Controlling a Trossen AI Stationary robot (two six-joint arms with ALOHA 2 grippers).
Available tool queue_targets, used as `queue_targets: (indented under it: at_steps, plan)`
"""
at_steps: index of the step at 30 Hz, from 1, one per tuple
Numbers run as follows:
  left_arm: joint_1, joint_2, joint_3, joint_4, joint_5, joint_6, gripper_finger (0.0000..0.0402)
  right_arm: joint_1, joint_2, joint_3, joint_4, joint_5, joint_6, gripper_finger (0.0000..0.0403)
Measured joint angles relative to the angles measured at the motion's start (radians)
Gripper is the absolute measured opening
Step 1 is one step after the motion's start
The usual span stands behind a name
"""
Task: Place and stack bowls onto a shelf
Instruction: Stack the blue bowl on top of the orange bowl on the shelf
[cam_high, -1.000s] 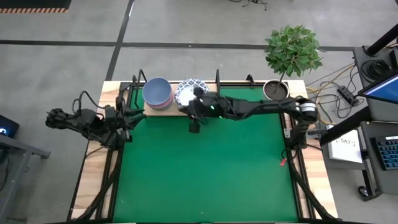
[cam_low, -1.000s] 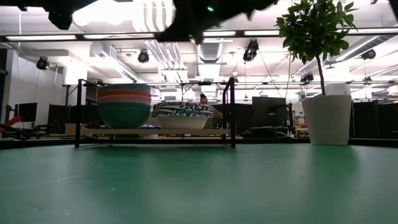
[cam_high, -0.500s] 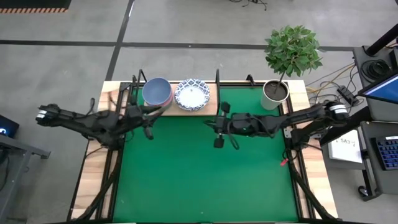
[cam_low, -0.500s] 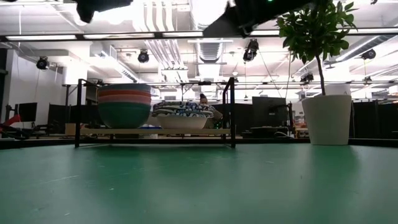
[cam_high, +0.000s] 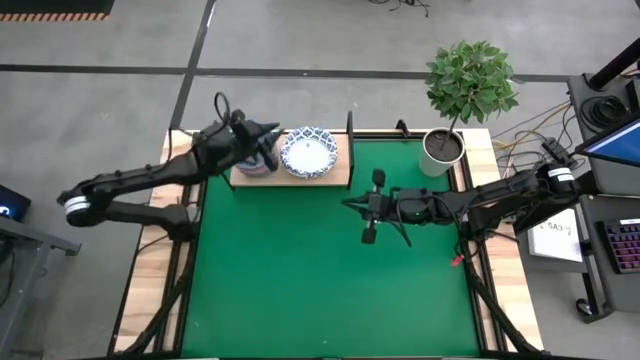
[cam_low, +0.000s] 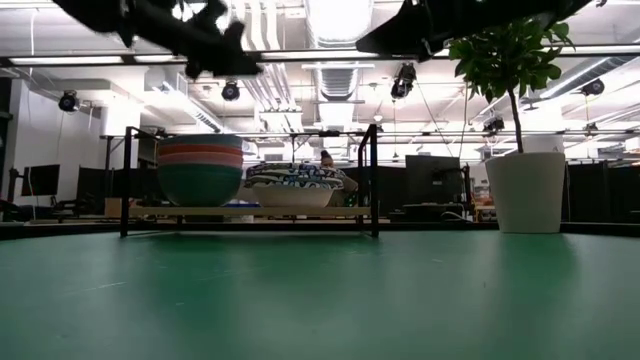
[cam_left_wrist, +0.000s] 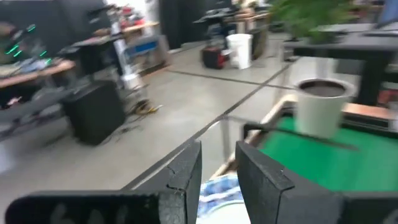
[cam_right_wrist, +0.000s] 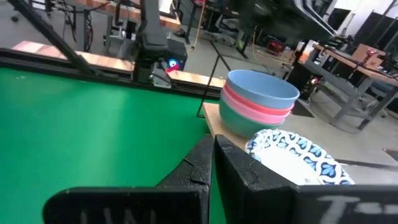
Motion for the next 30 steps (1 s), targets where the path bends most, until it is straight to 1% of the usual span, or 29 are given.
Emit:
queue_targets:
  at_steps: [4,8,11,17,30]
  plan:
    - [0.129,0.079,-0.065,0.153,0.019,-0.022,0.0081,0.004,0.001,-0.013,-0.004,0.000,0.005,0.0009]
    - [0.193,0.152,-0.116,0.292,0.020,-0.026,0.0081,0.004,0.001,-0.013,0.000,0.007,0.003,0.0009]
    - [0.198,0.207,-0.144,0.382,0.023,-0.029,0.0081,0.004,0.001,-0.013,0.001,0.007,0.001,0.0009]
    - [0.198,0.308,-0.144,0.475,0.026,-0.042,0.0081,0.004,0.001,-0.013,0.008,0.007,-0.005,0.0009]
    - [0.198,0.414,-0.144,0.503,0.004,-0.090,0.0081,0.003,0.001,-0.013,0.008,0.007,-0.005,0.0009]
